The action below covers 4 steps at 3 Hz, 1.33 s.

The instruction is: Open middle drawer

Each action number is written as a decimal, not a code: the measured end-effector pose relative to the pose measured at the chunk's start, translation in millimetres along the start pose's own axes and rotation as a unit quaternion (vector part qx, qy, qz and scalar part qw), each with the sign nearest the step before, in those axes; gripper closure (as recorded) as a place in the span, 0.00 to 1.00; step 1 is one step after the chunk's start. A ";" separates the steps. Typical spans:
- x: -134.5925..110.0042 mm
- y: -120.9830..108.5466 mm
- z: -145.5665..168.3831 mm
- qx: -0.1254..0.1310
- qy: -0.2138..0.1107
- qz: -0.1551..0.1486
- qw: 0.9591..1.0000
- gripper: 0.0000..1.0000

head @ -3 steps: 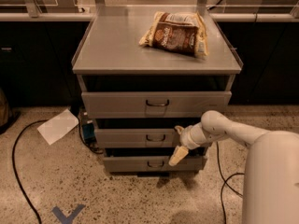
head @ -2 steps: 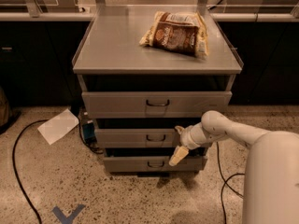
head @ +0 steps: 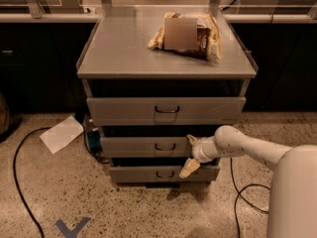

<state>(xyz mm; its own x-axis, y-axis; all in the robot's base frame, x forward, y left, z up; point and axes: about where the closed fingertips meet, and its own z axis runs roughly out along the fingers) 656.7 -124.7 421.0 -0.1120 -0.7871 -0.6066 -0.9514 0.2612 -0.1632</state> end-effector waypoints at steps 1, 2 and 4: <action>3.0 -4.0 3.1 0.012 0.001 0.002 1.000 0.00; 6.5 -8.9 3.6 0.029 0.002 0.001 1.000 0.00; -8.2 -29.4 -22.3 0.075 0.005 -0.032 0.997 0.00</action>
Offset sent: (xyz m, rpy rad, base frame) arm 0.0173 -0.0158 -0.0041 -0.0255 -0.0917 -0.0714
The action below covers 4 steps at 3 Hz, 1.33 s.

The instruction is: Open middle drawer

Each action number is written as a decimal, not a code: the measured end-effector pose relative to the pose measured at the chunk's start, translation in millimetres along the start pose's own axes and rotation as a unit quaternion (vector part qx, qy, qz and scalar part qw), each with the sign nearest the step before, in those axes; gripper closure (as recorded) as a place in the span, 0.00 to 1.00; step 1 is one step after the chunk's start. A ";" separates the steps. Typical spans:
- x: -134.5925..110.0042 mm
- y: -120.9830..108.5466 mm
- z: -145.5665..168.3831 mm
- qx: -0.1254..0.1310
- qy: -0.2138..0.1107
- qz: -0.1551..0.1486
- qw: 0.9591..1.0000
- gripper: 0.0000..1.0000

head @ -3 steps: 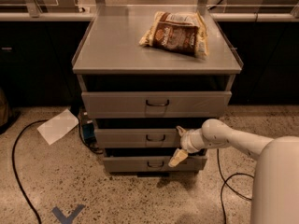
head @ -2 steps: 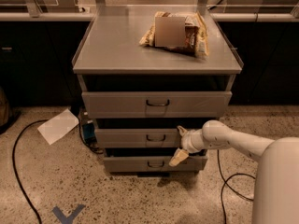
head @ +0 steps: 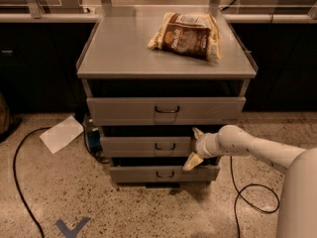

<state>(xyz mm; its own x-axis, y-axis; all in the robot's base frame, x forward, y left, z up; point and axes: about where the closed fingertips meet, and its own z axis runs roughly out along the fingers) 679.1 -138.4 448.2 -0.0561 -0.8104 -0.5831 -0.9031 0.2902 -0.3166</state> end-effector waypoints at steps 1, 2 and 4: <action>5.1 -1.5 12.4 -0.019 -0.012 0.011 1.000 0.00; 14.8 1.8 38.4 -0.070 -0.031 0.031 0.997 0.00; 15.7 2.0 44.8 -0.092 -0.038 0.042 0.994 0.00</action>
Offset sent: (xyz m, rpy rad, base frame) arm 0.0284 0.0083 -0.0660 0.1675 0.2415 0.0962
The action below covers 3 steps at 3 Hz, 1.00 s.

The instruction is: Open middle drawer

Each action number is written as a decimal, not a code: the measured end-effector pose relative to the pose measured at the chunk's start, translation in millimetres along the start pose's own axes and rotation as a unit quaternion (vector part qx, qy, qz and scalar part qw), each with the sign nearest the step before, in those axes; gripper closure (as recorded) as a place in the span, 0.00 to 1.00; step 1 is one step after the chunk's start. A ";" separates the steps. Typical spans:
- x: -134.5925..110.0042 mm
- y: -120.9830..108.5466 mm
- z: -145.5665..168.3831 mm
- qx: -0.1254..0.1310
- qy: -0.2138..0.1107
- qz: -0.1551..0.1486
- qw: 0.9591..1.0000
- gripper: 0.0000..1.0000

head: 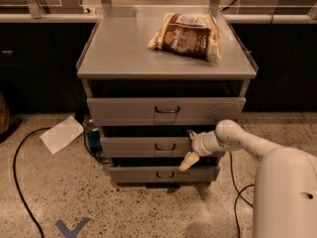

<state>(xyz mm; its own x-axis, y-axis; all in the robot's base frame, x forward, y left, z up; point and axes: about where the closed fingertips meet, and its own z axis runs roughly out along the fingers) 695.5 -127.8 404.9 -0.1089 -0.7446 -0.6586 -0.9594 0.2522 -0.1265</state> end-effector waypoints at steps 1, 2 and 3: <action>1.2 6.9 0.0 -0.023 -0.001 0.005 1.000 0.00; -3.2 9.1 -3.1 -0.032 0.000 0.017 0.999 0.00; -3.2 9.1 -3.1 -0.032 0.000 0.017 0.999 0.00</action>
Offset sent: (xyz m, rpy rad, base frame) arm -0.1211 0.0049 -0.0112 0.1434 0.5960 0.2339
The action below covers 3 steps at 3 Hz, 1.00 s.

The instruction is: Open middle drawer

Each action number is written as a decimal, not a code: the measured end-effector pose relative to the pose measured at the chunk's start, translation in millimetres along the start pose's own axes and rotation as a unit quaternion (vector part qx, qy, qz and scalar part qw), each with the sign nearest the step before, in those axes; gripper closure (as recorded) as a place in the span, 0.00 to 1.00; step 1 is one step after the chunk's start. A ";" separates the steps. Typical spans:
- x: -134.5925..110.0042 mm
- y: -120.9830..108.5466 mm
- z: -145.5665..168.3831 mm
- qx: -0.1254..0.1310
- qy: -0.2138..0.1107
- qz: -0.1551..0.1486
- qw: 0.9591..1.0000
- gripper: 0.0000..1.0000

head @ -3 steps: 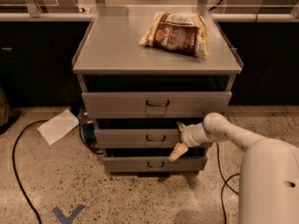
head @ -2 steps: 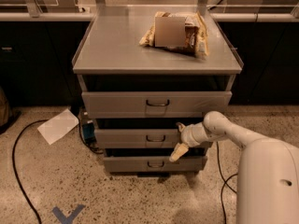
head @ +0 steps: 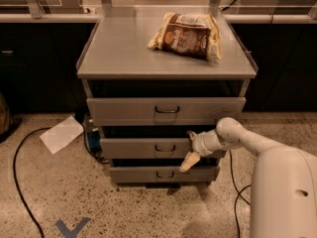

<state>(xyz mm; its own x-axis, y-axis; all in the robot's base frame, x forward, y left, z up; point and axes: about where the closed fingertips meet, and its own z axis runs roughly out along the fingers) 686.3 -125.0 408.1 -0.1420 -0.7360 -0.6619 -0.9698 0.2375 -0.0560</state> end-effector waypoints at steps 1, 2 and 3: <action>-0.9 7.1 0.6 -0.010 -0.004 0.000 1.000 0.00; -2.9 7.0 -1.6 -0.010 -0.004 0.000 1.000 0.00; -7.2 45.6 -12.2 -0.050 -0.033 -0.012 0.998 0.00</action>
Offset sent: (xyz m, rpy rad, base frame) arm -0.0802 0.0054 0.0120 0.1218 0.0638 0.1488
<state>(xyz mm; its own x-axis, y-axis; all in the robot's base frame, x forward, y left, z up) 640.7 -116.6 419.4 -0.1079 -0.6973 -0.7086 -0.9882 0.1530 -0.0001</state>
